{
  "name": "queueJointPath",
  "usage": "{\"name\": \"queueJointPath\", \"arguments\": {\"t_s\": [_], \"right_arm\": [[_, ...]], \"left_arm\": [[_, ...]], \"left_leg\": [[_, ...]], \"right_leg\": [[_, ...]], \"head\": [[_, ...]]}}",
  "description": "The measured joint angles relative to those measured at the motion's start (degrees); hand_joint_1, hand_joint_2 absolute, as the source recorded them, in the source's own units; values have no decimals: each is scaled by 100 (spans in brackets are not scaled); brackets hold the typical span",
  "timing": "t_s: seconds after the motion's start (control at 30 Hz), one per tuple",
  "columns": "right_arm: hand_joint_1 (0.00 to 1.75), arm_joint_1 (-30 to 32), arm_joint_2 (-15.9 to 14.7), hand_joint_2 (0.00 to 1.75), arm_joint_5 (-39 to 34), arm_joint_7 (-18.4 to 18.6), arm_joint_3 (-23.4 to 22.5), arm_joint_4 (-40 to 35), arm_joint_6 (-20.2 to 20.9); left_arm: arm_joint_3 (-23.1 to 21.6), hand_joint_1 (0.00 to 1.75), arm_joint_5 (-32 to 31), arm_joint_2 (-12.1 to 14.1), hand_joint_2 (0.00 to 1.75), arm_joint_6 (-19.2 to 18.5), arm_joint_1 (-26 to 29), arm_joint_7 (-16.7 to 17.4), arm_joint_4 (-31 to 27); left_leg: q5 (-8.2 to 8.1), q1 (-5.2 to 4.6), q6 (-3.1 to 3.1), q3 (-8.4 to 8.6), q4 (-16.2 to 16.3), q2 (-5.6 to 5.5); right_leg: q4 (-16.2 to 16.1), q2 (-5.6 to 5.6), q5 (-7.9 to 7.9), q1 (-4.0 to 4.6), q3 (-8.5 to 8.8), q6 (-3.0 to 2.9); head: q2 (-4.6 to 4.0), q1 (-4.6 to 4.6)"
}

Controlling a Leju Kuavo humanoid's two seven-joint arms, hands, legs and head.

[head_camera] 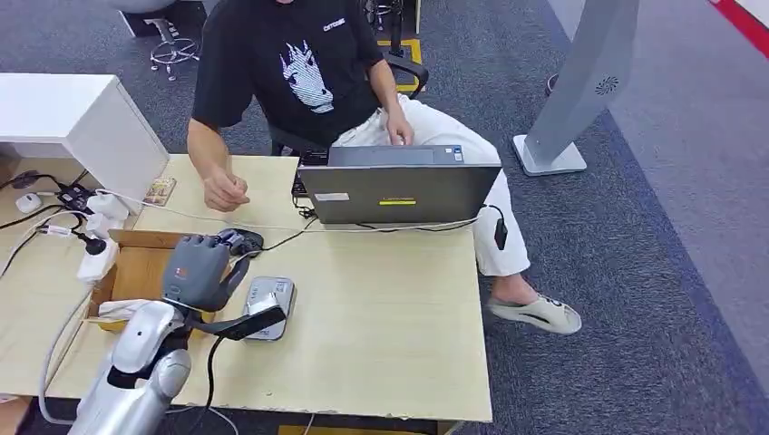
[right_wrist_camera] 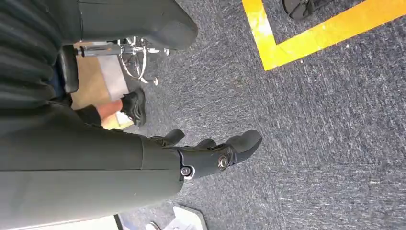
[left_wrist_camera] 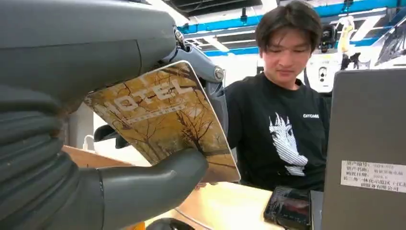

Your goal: Pass the card to the sensor for recognition and then transmit it.

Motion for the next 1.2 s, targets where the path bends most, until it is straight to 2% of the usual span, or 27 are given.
{"name": "queueJointPath", "arguments": {"t_s": [0.23,0.4,0.53,0.77,1.2], "right_arm": [[0,1,0,175,0,-2,-2,0,0],[0,2,2,175,-13,11,-13,0,-7],[0,7,15,175,-52,68,-57,0,-24],[0,10,57,175,-42,74,-103,0,-50],[0,11,94,175,-24,74,-111,0,-74]], "left_arm": [[-77,175,-92,0,175,-201,1,42,22],[-334,175,-284,70,175,-758,-15,327,340],[-477,175,-418,216,175,-1010,-59,566,673],[-616,175,-470,275,175,-1010,-138,811,1139],[-732,175,-479,275,175,-957,-198,820,1373]], "left_leg": [[0,0,0,0,0,0],[0,0,0,1,0,2],[0,1,0,0,0,2],[0,0,0,-1,0,1],[3,-1,2,2,0,-1]], "right_leg": [[0,0,0,0,0,0],[0,1,0,0,-2,0],[0,2,0,0,-4,0],[1,1,0,1,-3,0],[1,-1,0,0,1,0]], "head": [[0,0],[0,0],[0,0],[0,-2],[0,0]]}}
